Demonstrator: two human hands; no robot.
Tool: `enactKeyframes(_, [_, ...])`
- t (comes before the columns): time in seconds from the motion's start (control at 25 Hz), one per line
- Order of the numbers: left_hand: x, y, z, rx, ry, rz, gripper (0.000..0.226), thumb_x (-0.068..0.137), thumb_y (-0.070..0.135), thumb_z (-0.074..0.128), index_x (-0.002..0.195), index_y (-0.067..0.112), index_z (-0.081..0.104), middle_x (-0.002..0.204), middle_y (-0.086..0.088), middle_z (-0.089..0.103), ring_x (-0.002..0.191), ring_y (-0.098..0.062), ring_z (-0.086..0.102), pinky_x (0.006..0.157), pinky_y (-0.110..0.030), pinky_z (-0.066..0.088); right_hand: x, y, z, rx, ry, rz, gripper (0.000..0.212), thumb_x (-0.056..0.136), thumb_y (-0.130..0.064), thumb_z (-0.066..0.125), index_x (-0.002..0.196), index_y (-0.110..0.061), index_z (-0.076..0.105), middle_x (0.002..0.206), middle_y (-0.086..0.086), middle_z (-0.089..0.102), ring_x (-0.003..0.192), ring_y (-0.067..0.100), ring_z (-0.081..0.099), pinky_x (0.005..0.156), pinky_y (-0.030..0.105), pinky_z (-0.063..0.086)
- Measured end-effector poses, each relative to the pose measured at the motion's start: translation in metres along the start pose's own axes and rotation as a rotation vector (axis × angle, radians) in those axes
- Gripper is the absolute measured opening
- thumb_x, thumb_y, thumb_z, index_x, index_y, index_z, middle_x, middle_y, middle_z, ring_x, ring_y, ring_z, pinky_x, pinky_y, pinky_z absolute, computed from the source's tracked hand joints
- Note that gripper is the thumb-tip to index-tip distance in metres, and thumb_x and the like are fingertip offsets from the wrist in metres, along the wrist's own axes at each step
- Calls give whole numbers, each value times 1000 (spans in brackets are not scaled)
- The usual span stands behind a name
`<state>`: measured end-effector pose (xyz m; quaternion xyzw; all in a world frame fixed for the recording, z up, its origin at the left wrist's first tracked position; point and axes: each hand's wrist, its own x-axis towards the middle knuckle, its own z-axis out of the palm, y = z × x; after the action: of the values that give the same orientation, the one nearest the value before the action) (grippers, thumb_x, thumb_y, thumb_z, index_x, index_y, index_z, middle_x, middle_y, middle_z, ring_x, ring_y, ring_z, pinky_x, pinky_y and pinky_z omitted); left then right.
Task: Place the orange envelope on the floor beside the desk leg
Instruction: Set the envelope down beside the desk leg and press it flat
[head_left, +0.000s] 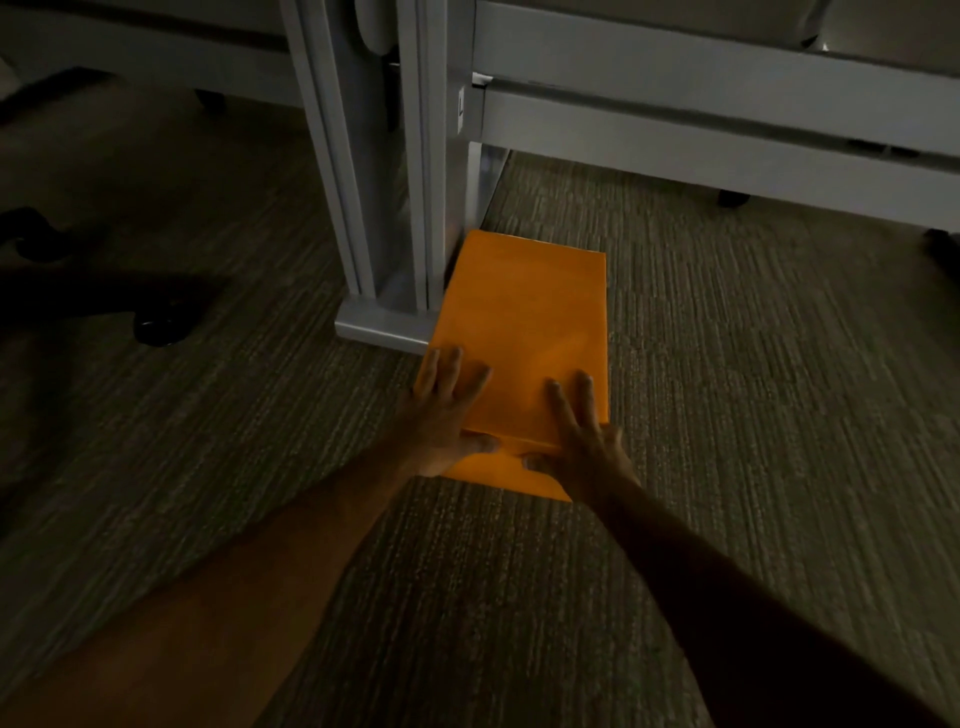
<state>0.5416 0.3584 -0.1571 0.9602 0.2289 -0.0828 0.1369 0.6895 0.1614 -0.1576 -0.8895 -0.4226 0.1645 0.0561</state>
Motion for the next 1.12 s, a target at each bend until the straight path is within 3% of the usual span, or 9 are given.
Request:
enactKeyframes(0.2, [2, -2, -5, 11, 18, -11, 107, 73, 91, 37, 151, 45, -19, 161, -3, -34, 145, -32, -34, 116, -69, 7, 14, -2, -4, 24, -55, 52, 117, 75, -74, 63, 147, -55, -27, 163, -2, -35, 143, 57, 19, 105, 63, 41])
enactKeyframes(0.56, [-22, -5, -11, -29, -155, -53, 112, 75, 82, 53, 148, 47, -25, 156, 0, -42, 140, -29, -42, 117, -70, 4, -12, -21, -7, 11, -148, 19, 120, 75, -76, 63, 146, -50, -30, 160, 4, -39, 147, 54, 19, 112, 64, 32])
enactKeyframes(0.72, [-28, -11, -8, -42, -166, -37, 112, 73, 85, 51, 147, 50, -25, 154, 2, -46, 138, -28, -45, 119, -66, -2, -25, -25, 6, 36, -102, -3, 116, 74, -82, 56, 139, -55, -37, 157, -1, -43, 142, 62, 18, 106, 65, 39])
enactKeyframes(1.12, [-16, -13, -14, -43, -146, -24, 110, 77, 80, 53, 148, 48, -26, 154, 3, -46, 139, -28, -44, 115, -69, -3, -20, -31, -6, 61, -69, 35, 114, 78, -77, 58, 150, -48, -26, 162, 1, -37, 142, 57, 21, 101, 60, 46])
